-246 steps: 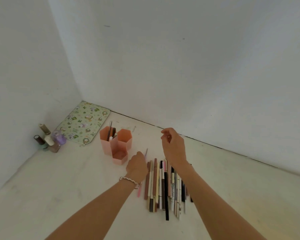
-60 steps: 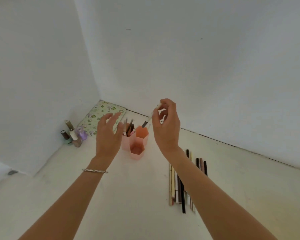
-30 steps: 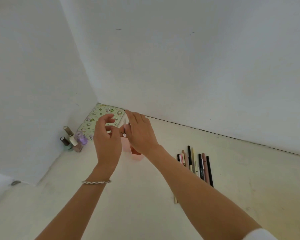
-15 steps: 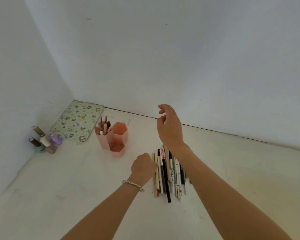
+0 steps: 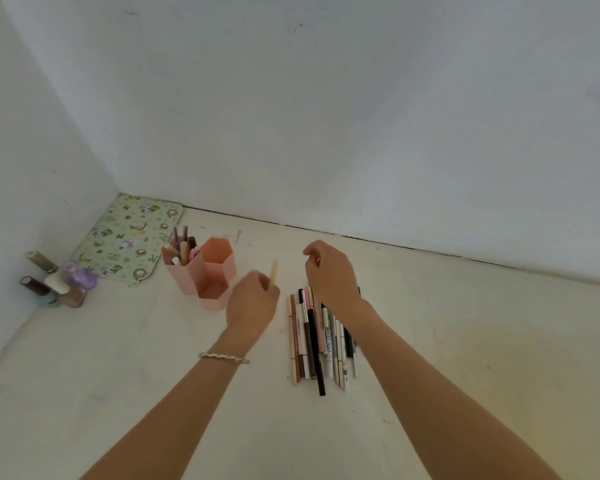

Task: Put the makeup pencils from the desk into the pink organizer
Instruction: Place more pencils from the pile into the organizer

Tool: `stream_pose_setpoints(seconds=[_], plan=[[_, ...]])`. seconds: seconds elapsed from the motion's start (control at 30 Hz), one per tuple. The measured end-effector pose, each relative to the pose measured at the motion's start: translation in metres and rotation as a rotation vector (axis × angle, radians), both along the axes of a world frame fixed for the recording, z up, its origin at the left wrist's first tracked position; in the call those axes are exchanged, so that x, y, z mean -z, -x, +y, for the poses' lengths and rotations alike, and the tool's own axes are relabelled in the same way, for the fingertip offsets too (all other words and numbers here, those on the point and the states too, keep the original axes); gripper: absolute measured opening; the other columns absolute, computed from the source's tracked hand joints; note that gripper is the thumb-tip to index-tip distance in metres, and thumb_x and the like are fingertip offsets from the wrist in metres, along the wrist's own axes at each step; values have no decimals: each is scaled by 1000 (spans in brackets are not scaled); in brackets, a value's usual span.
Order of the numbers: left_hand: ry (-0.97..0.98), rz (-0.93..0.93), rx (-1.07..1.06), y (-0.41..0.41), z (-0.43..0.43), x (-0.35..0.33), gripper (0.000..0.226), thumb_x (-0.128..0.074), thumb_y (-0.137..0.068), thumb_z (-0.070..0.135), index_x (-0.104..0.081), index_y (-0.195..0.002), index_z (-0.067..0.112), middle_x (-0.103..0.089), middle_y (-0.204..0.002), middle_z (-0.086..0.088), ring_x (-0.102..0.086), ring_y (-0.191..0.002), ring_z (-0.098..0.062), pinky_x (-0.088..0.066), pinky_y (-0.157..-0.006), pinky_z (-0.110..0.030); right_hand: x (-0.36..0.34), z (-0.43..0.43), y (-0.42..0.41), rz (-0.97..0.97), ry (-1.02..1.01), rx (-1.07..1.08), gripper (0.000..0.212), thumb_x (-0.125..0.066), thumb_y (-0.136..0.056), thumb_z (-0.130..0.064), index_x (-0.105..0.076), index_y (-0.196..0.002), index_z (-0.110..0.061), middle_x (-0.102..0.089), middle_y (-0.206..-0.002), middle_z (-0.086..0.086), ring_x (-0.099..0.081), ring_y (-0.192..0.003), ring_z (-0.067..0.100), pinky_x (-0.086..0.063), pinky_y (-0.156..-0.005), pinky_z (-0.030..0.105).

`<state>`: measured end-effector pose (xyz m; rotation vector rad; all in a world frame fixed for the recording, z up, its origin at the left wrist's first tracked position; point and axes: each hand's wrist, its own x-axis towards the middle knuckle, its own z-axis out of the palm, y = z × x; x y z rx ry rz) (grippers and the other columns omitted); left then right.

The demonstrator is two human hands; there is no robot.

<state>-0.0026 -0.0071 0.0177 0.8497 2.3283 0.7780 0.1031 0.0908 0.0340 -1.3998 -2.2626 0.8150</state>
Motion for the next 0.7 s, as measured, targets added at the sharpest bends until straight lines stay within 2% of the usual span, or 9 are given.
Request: stream_pose_setpoints(seconds=[0.1,0.17,0.23,0.3,0.4,0.5,0.57,0.63,0.7], plan=[[-269,34,-51,19,-3,-39,7,-61,-90,17,-57,-96,16,-62,-79,8,-54,-66,-2,-37,-54,-9,13,-10,10,-347,-21,-139,19,-51,-87,-14,-68,-88,-7,-66,-86,4,-61,-83,23,-51,-68,32],[-389,34,-72,25,-5,-53,17,-62,-89,16,-58,-105,16,-62,-77,8,-58,-69,-3,-40,-55,-8,24,-20,17,-533,-87,-234,19,-53,-88,-22,-62,-79,-7,-61,-86,6,-57,-88,25,-47,-71,31],[-452,-3,-80,29,-7,-58,31,-64,-89,17,-56,-118,19,-66,-85,1,-63,-77,-11,-39,-58,-10,38,-26,21,-683,-145,-292,22,-54,-93,-31,-62,-93,-11,-60,-103,8,-54,-103,26,-45,-86,34],[-482,-22,-80,31,-10,-55,40,-65,-89,16,-53,-127,20,-65,-91,-2,-64,-80,-12,-40,-58,-10,49,-30,24,-786,-172,-302,24,-55,-94,-30,-63,-107,-11,-58,-115,8,-51,-113,26,-41,-96,35],[-468,0,-58,33,-16,-49,42,-65,-89,15,-52,-129,18,-65,-95,-5,-64,-80,-11,-44,-58,-7,55,-33,28,-789,-191,-287,18,-54,-93,-20,-63,-106,-12,-59,-113,7,-51,-110,25,-41,-94,34],[-476,-7,-72,35,-20,-43,51,-65,-89,13,-46,-137,18,-65,-100,-6,-65,-80,-9,-46,-62,-4,57,-35,31,-709,-182,-247,17,-50,-92,-19,-64,-96,-11,-61,-105,6,-53,-104,24,-41,-88,32],[-515,-42,-70,36,-23,-40,69,-64,-89,10,-31,-149,22,-63,-100,-6,-65,-79,-10,-49,-67,-11,57,-37,32,-668,-166,-216,18,-47,-91,-21,-62,-86,-12,-61,-96,5,-53,-98,23,-41,-82,32],[-562,-69,-71,36,-27,-44,80,-63,-90,8,-19,-154,28,-64,-97,-4,-65,-79,-13,-54,-74,-22,58,-38,34,-624,-131,-179,23,-45,-91,-23,-53,-71,-13,-55,-86,3,-52,-90,21,-41,-73,31],[-593,-18,-130,45,-31,-56,75,-62,-90,10,-25,-151,31,-65,-91,3,-66,-79,-11,-57,-81,-32,52,-35,37,-517,-83,-84,30,-44,-89,-24,-42,-62,-13,-51,-78,2,-51,-77,19,-38,-61,28]])
